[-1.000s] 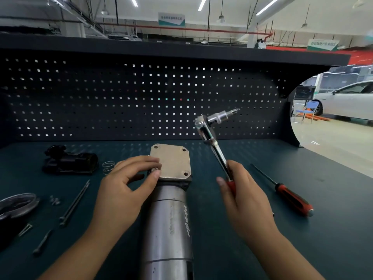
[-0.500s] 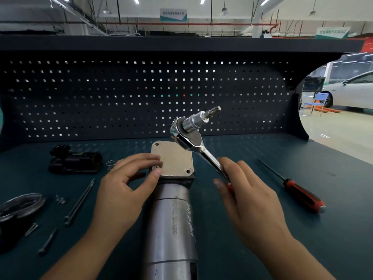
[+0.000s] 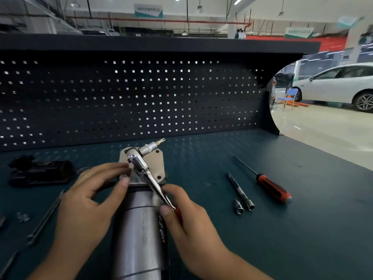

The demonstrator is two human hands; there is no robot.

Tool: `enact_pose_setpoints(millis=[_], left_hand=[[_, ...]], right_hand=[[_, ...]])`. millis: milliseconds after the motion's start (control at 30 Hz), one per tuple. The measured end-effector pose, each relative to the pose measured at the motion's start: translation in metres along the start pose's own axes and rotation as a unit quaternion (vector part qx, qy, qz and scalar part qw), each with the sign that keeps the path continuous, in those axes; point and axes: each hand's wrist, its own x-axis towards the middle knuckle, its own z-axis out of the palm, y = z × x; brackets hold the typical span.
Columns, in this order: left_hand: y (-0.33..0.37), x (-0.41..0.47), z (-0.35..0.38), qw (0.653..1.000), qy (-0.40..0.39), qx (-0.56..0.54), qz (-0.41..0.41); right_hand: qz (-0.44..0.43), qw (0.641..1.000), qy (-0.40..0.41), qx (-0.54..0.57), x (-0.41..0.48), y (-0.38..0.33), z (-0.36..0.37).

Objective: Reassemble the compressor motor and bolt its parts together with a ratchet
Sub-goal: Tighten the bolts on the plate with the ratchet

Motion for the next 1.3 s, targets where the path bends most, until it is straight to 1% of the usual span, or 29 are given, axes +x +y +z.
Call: enact_pose_setpoints(millis=[233,300,567,667,733,800,900,1000,1067,1133,1233,1300], left_hand=[[0.001,-0.002,-0.002,1.0,-0.002,0.019,-0.001],[0.003,-0.002,-0.002,1.0,-0.001,0.024,-0.004],[0.011,-0.004,-0.002,0.999,0.004,0.042,-0.007],[0.013,-0.002,-0.004,1.0,0.007,0.018,-0.016],[0.016,0.0,-0.007,1.0,0.01,0.006,-0.016],[0.021,0.002,-0.01,1.0,0.017,0.004,-0.005],[0.039,0.004,-0.012,0.998,0.027,0.043,0.035],[0.066,0.004,-0.002,0.993,0.025,0.075,0.085],[0.081,0.005,0.013,0.989,-0.005,0.095,0.112],[0.093,0.011,0.03,0.985,-0.062,0.114,0.115],[0.106,0.025,0.059,0.968,-0.17,0.163,0.085],[0.107,0.034,0.078,0.958,-0.214,0.181,0.064]], right_hand=[[0.039,0.998,0.016,0.039,0.004,-0.003,-0.011],[0.038,0.998,0.02,0.054,0.005,-0.001,-0.014],[0.093,0.983,0.066,0.143,0.011,0.012,-0.028],[0.164,0.952,0.083,0.246,0.015,0.016,-0.038],[0.218,0.913,0.088,0.335,0.018,0.018,-0.047],[0.26,0.872,0.075,0.407,0.02,0.021,-0.056],[0.306,0.84,0.044,0.446,0.023,0.023,-0.064],[0.316,0.812,0.017,0.49,0.024,0.027,-0.069],[0.309,0.795,-0.004,0.522,0.024,0.029,-0.073],[0.299,0.785,-0.031,0.541,0.023,0.032,-0.076],[0.286,0.772,-0.073,0.563,0.023,0.036,-0.084],[0.283,0.764,-0.104,0.571,0.022,0.037,-0.089]])
